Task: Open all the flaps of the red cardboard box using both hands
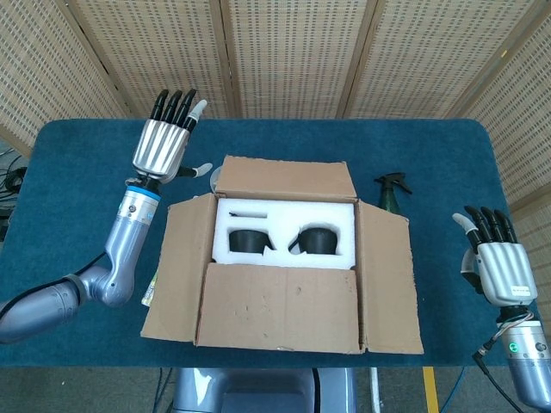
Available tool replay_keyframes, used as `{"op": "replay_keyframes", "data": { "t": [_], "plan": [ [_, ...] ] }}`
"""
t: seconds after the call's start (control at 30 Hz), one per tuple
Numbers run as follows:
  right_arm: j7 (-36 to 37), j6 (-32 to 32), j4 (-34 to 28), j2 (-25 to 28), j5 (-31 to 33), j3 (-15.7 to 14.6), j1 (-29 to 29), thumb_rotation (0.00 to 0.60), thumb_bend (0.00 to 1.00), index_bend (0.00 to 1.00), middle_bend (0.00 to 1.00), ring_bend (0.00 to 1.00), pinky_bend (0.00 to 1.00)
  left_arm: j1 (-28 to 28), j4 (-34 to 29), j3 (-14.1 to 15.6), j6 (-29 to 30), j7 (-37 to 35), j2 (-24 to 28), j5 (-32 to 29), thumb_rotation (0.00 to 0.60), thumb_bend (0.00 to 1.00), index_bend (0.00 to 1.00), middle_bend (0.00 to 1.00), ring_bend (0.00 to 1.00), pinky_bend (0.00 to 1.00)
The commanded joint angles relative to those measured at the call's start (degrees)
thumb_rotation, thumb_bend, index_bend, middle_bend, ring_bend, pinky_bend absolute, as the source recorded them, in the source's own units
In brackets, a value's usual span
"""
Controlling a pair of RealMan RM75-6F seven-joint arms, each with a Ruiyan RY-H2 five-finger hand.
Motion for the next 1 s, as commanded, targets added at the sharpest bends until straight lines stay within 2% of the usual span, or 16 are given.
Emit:
{"op": "replay_keyframes", "data": {
  "t": [0.03, 0.13, 0.3, 0.43, 0.53, 0.73, 1.0],
  "plan": [
    [-0.03, 0.10, -0.11, 0.18, 0.10, -0.01, -0.13, 0.600, 0.88, 0.15, 0.09, 0.00, 0.01, 0.98, -3.98, -1.11, -3.24, -5.20, 1.39, -2.67, 0.332, 0.16, 0.13, 0.00, 0.00, 0.00],
    [0.13, 0.22, -0.12, 0.33, 0.11, -0.02, -0.27, 0.600, 0.88, 0.15, 0.09, 0.00, 0.01, 2.43, -9.04, -1.70, -7.03, -10.39, 4.37, -4.76, 0.332, 0.16, 0.23, 0.00, 0.00, 0.00],
    [0.45, 0.15, 0.06, 0.23, 0.03, -0.08, -0.31, 0.600, 0.88, 0.15, 0.09, 0.00, 0.01, 4.63, -15.54, -1.92, -11.77, -17.64, 9.54, -5.64, 0.326, 0.17, 0.34, 0.00, 0.00, 0.00],
    [0.62, 0.08, 0.27, 0.04, 0.01, -0.12, -0.30, 0.600, 0.88, 0.15, 0.09, 0.00, 0.01, 6.39, -19.67, -1.58, -15.86, -23.04, 13.88, -5.85, 0.242, 0.17, 0.39, 0.00, 0.00, 0.00],
    [0.67, -0.01, 0.43, -0.13, 0.01, -0.12, -0.26, 0.600, 0.88, 0.15, 0.09, 0.00, 0.01, 7.65, -21.71, -1.22, -18.19, -26.87, 16.30, -5.12, 0.210, 0.16, 0.40, 0.00, 0.00, 0.00],
    [0.70, -0.32, 0.61, -0.49, 0.04, -0.13, -0.08, 0.600, 0.88, 0.15, 0.09, 0.00, 0.01, 10.31, -24.73, -0.50, -20.76, -34.51, 18.40, -0.72, 0.123, 0.13, 0.42, 0.00, 0.00, 0.00],
    [0.76, -0.28, 0.69, -0.60, 0.12, -0.22, -0.22, 0.600, 0.88, 0.15, 0.09, 0.00, 0.01, 12.99, -28.58, 2.03, -21.64, -40.42, 19.60, 10.09, 0.112, 0.12, 0.42, 0.00, 0.00, 0.00]
  ]
}}
